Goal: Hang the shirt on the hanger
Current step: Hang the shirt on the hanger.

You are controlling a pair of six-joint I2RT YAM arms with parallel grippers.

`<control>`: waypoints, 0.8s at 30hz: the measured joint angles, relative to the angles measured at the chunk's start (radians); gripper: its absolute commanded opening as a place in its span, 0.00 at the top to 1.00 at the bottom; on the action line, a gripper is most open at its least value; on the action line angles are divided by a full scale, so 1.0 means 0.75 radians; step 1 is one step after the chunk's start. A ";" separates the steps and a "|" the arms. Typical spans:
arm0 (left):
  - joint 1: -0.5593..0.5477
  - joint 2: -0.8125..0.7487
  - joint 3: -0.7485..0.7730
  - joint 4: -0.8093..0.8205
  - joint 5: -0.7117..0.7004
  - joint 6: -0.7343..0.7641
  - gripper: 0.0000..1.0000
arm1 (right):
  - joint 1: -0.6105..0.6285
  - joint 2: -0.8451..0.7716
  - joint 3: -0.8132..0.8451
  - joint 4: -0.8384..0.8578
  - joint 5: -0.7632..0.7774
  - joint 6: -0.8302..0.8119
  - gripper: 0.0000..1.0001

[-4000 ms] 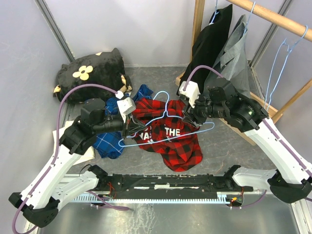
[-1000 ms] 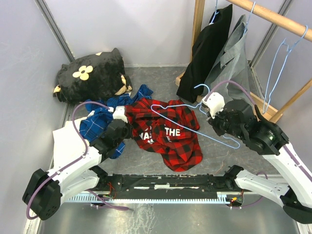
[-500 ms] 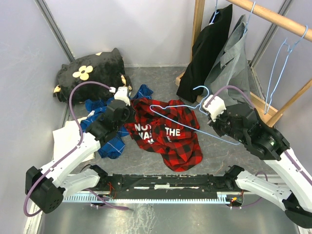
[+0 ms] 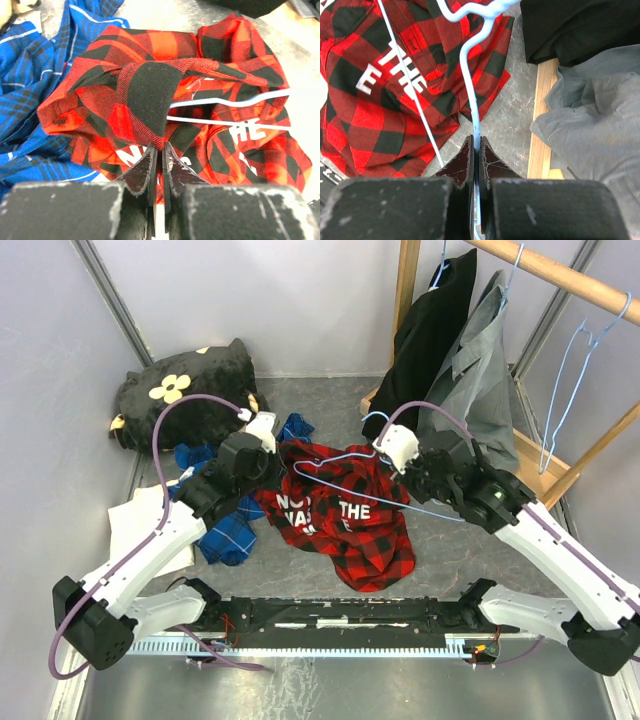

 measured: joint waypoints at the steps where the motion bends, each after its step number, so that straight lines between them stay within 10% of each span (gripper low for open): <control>1: 0.000 0.003 0.015 -0.005 0.020 0.009 0.91 | 0.000 0.019 0.000 0.018 0.000 0.001 1.00; 24: -0.052 0.187 0.517 -0.239 0.201 0.159 0.96 | 0.000 0.270 -0.079 0.652 -0.103 0.062 1.00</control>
